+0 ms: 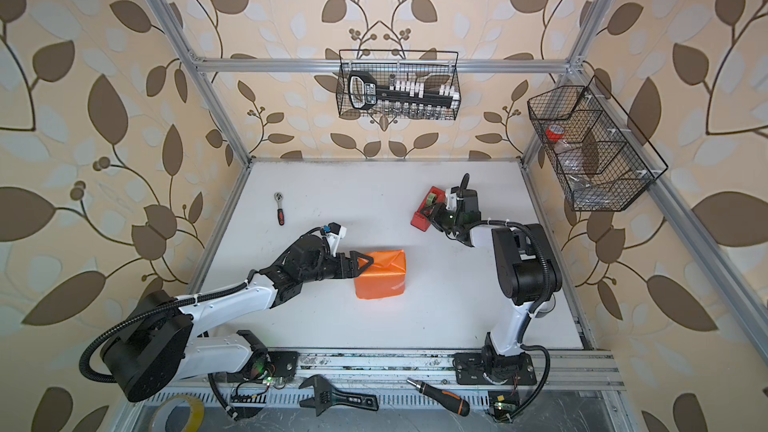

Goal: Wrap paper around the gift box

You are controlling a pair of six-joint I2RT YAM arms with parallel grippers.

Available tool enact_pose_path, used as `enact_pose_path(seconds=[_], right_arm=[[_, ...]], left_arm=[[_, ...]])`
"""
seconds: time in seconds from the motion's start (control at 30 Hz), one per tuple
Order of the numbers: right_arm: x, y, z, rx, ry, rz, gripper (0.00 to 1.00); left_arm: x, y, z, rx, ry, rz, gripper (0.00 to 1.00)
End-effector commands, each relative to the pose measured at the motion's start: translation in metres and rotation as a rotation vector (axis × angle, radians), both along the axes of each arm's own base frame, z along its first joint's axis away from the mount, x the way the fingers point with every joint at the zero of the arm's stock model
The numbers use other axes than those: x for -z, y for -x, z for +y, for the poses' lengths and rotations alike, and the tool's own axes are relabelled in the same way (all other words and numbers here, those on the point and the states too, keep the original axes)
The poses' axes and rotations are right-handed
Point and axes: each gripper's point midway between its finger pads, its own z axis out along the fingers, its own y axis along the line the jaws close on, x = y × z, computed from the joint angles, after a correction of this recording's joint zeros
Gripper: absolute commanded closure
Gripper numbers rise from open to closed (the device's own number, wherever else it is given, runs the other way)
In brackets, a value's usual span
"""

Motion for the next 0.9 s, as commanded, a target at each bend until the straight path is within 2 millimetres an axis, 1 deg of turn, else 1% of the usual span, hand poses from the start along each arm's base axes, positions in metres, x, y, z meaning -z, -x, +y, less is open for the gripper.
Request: enact_pose_path(seconds=[0.0,0.07,0.17,0.3,0.43,0.6,0.73,0.87], right_arm=[[0.004,-0.005,0.003,0.004,-0.042,0.017,0.71],[0.006,-0.004,0.003,0.006,-0.051,0.019,0.76],[0.007,-0.004,0.006,0.003,-0.083,0.021,0.81],[0.007,-0.005,0.009,0.002,-0.111,0.023,0.85],[0.002,-0.006,0.011,0.002,-0.136,0.016,0.9],[-0.004,-0.008,0.01,0.008,-0.145,0.006,0.99],[-0.02,-0.011,0.013,0.012,-0.193,-0.028,1.0],[-0.04,-0.018,0.017,0.015,-0.292,-0.068,1.0]], left_arm=[[0.047,0.021,0.014,0.026,-0.145,0.121,0.06],[0.048,0.022,0.015,0.026,-0.146,0.123,0.06],[0.049,0.022,0.015,0.027,-0.147,0.124,0.06],[0.048,0.022,0.015,0.026,-0.148,0.122,0.07],[0.048,0.023,0.016,0.026,-0.153,0.119,0.07],[0.048,0.023,0.017,0.024,-0.155,0.12,0.07],[0.049,0.023,0.017,0.023,-0.158,0.12,0.07],[0.05,0.023,0.017,0.023,-0.161,0.121,0.07]])
